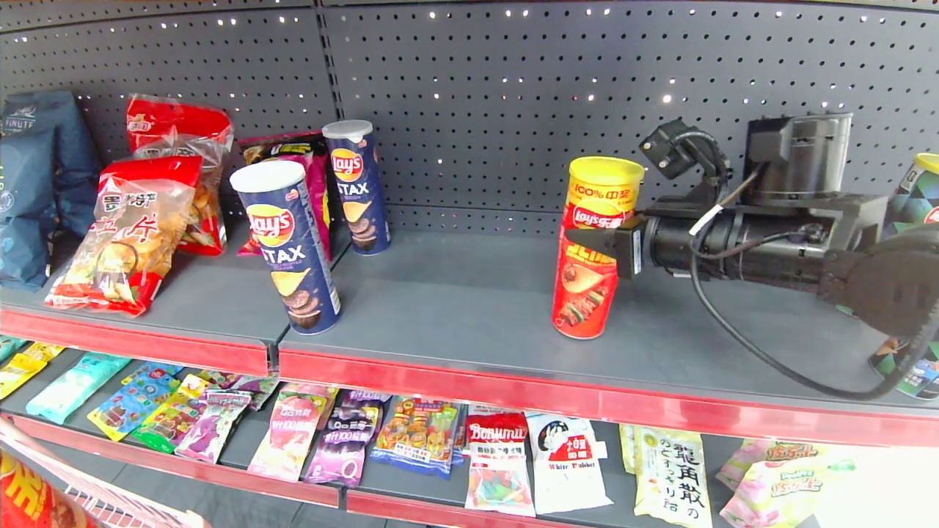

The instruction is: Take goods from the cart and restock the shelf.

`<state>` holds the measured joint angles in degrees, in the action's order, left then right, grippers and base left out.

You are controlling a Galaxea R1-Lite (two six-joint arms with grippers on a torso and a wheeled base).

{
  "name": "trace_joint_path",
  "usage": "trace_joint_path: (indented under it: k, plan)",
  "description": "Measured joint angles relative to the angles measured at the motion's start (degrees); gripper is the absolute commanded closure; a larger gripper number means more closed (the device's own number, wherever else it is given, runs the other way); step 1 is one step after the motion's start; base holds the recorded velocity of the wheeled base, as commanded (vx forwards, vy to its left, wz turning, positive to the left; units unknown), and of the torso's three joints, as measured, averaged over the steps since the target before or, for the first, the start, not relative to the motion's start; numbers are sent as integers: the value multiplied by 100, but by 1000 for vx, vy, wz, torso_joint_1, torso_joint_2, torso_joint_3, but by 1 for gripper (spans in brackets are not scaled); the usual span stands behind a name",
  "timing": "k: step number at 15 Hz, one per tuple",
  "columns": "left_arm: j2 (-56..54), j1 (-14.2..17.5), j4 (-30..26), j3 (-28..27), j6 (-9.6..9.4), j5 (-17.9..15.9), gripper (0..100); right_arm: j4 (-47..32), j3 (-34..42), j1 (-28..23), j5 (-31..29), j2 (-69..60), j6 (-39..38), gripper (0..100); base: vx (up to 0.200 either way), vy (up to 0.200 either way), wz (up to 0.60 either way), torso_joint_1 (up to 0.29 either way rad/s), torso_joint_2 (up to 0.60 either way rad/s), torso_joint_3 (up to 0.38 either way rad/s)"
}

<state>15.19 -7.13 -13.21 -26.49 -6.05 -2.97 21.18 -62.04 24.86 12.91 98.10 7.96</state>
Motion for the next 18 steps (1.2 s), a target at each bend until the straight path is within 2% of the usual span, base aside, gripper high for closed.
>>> trace_joint_path:
  k: [3, 11, 18]
  plan:
    - [11, 0, 2, 9, 0, -11, 100, 184, 473, 207, -18, -416, 24, 100, 0, 0, 0, 0, 0, 0]
    - [-4, 0, 13, 67, -2, -9, 100, 441, 686, 444, -9, -563, 95, 100, 0, 0, 0, 0, 0, 0]
    - [18, 2, 11, 72, -2, -11, 100, 690, 1047, 449, 6, -560, 347, 100, 0, 0, 0, 0, 0, 0]
